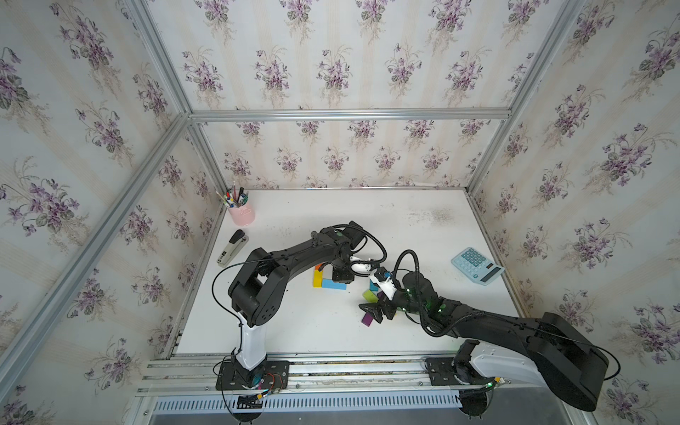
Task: Assemble the letter t with building blocks
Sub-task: Assemble the building block at the center of the board.
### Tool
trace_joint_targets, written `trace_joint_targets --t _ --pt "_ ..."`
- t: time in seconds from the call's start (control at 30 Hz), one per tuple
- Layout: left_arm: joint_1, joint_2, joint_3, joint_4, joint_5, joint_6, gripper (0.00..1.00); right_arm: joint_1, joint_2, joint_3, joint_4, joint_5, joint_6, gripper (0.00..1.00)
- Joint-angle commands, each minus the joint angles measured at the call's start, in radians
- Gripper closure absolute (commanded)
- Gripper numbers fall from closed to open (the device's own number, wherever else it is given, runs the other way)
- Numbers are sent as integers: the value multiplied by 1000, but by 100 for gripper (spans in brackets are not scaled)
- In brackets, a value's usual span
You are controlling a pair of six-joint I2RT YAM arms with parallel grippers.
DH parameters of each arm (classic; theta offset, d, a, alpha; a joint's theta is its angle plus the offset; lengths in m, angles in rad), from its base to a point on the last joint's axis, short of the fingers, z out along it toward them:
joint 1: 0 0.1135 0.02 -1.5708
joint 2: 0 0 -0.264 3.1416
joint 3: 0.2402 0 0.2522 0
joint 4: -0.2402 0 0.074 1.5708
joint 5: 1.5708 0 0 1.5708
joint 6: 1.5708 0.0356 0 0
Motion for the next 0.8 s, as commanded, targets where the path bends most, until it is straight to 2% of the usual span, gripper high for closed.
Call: trace_joint_targets --t 0.0,0.37,0.77 --pt "-13 22 -1 32 -17 -30 61 1 -12 -4 7 2 -11 0" --pt "-25 87 10 86 -114 -49 61 1 -12 -2 6 1 -11 0" --pt "-28 98 6 99 -159 -40 60 1 -9 1 3 -6 -11 0"
